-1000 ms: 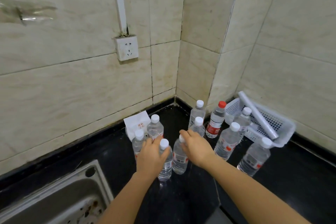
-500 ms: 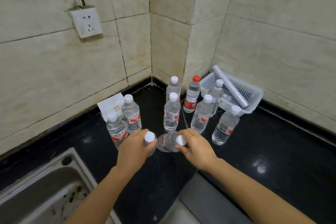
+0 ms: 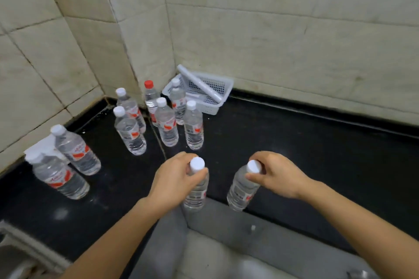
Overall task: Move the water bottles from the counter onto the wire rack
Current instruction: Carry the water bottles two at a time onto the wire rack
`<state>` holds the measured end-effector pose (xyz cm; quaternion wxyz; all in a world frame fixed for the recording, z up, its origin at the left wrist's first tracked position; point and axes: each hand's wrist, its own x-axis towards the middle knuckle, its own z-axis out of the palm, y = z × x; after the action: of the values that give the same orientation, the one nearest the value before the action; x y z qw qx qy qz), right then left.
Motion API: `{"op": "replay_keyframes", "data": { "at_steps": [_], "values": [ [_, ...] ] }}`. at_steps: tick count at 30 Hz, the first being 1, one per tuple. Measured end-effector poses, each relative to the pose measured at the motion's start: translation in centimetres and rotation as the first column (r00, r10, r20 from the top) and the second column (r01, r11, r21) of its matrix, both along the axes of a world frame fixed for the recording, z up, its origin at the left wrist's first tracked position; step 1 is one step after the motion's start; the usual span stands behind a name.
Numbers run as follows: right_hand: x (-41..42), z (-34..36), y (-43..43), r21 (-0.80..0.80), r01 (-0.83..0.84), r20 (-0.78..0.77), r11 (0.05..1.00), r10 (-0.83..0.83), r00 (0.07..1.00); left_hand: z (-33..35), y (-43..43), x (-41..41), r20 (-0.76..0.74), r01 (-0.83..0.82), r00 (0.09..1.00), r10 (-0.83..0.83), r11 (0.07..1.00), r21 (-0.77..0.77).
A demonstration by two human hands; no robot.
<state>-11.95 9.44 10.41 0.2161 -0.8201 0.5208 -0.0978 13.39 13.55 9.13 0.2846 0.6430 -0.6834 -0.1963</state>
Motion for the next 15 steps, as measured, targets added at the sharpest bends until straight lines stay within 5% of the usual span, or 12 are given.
{"op": "replay_keyframes", "data": {
  "at_steps": [8, 15],
  "values": [
    [-22.7, 3.6, 7.0, -0.059, 0.313, 0.095, 0.948, -0.307, 0.947, 2.2, 0.3, -23.5, -0.063, 0.229, 0.970, -0.237, 0.967, -0.114],
    [-40.6, 8.1, 14.4, -0.139, 0.614, 0.191, 0.777, -0.587, 0.787, 6.0, 0.4, -43.8, 0.001, 0.485, 0.868, -0.496, 0.849, -0.210]
  ]
}}
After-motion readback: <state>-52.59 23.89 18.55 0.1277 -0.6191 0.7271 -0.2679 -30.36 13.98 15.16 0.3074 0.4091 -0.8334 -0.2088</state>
